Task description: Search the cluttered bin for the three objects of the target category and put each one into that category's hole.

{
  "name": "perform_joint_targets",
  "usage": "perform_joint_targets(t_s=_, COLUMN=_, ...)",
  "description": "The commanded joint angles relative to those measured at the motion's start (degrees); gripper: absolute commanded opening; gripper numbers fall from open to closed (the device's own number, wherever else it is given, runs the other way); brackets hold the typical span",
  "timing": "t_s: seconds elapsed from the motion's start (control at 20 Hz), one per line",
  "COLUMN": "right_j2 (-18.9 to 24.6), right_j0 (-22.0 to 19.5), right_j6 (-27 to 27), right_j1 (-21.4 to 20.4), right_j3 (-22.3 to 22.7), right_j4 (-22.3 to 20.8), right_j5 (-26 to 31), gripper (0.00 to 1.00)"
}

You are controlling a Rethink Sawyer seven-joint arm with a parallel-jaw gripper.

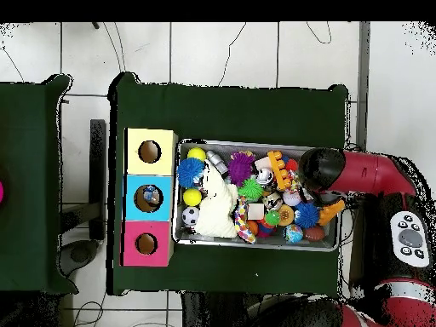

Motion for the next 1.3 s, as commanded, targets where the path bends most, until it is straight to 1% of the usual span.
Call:
perform_joint_targets(t_s=0.05, right_j2=1.89, right_j0=1.19, right_j6=2.42, right_j1=0.26, right_j3=2.4, right_j4=-1.34, right_j5=-4.03, gripper=1.0)
perform_joint_targets(t_s=0.35, right_j2=1.06, right_j0=2.09, right_j6=4.0, right_j1=-0.54, right_j3=3.48, right_j4=-1.92, right_j5=-6.37, gripper=1.0)
perform_joint_targets(t_s=0.45, right_j2=1.21, right_j0=1.93, right_j6=3.9, right_j1=-0.28, right_j3=3.6, right_j4=-1.84, right_j5=-7.34, gripper=1.0)
perform_joint_targets(t_s=0.5, right_j2=1.57, right_j0=1.32, right_j6=2.85, right_j1=0.06, right_j3=2.62, right_j4=-1.5, right_j5=-7.0, gripper=1.0)
perform_joint_targets(t_s=0.65, right_j2=2.26, right_j0=1.22, right_j6=2.45, right_j1=0.43, right_j3=2.7, right_j4=-1.26, right_j5=-8.83, gripper=1.0)
perform_joint_targets(t_s=0.75, right_j2=1.67, right_j0=1.58, right_j6=2.62, right_j1=0.65, right_j3=2.36, right_j4=-1.75, right_j5=-9.02, gripper=1.0)
perform_joint_targets(t_s=0.9, right_j2=0.2, right_j0=2.24, right_j6=2.44, right_j1=1.07, right_j3=0.67, right_j4=-3.07, right_j5=-8.35, gripper=1.0)
perform_joint_targets(t_s=1.1, right_j2=-0.36, right_j0=2.11, right_j6=1.81, right_j1=0.96, right_j3=0.38, right_j4=-2.85, right_j5=-7.49, gripper=1.0)
perform_joint_targets(t_s=1.3, right_j2=-1.42, right_j0=2.3, right_j6=1.39, right_j1=1.27, right_j3=-0.21, right_j4=-2.98, right_j5=-4.89, gripper=1.0)
